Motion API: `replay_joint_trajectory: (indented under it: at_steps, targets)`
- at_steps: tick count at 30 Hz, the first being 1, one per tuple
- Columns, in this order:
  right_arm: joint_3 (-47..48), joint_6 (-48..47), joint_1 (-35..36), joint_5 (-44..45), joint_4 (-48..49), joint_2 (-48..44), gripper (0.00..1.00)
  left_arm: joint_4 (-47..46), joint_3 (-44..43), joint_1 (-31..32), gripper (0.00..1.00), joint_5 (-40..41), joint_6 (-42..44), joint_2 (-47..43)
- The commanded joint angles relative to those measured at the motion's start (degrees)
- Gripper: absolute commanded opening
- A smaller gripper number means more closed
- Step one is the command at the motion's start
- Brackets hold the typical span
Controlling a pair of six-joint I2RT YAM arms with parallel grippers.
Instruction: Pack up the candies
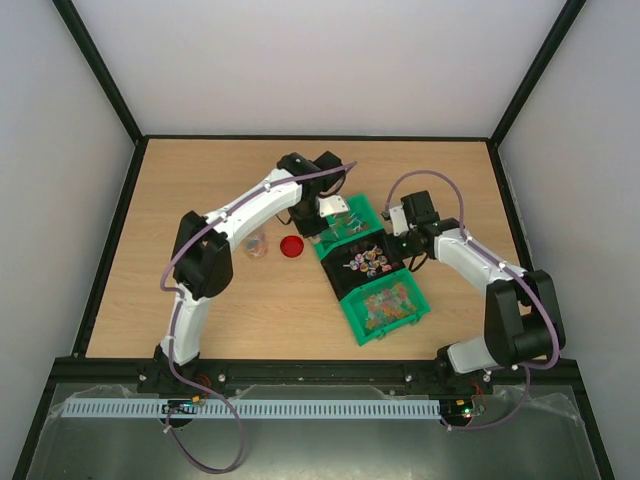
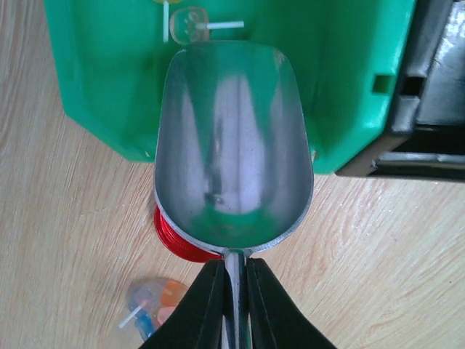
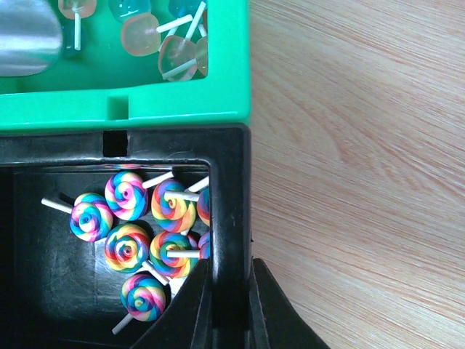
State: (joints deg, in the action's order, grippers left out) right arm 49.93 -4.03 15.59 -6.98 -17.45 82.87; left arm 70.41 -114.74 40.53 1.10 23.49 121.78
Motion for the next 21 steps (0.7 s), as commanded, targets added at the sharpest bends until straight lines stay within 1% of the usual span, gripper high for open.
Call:
replay_joint_trajectory:
  at_steps: [1,6,10,13,18,21]
  targets:
    - [-0.31,1.03,1.34,2.30,3.75,-3.13,0.01,4.11,-0.59,0.01,0.02,4.21,-1.51,2.34]
    - [0.04,2.25,2.66,1.85,4.07,-3.99,0.01,4.12,1.06,1.17,0.02,6.69,-1.40,3.52]
    - [-0.16,2.94,3.51,0.10,4.56,-3.94,0.01,4.12,2.52,1.39,0.02,5.44,-2.48,4.22]
    - [-0.66,3.42,3.75,-1.83,5.04,-3.94,0.01,4.05,2.60,0.93,0.02,2.12,-3.31,5.87]
    - [-1.37,3.56,3.74,-3.98,6.22,-3.68,0.01,3.71,-2.58,-0.12,0.02,-3.98,-4.65,9.81]
    - [-2.05,3.16,3.74,-6.20,7.23,-3.83,0.01,0.64,-3.11,-0.30,0.02,-6.19,-3.69,10.76]
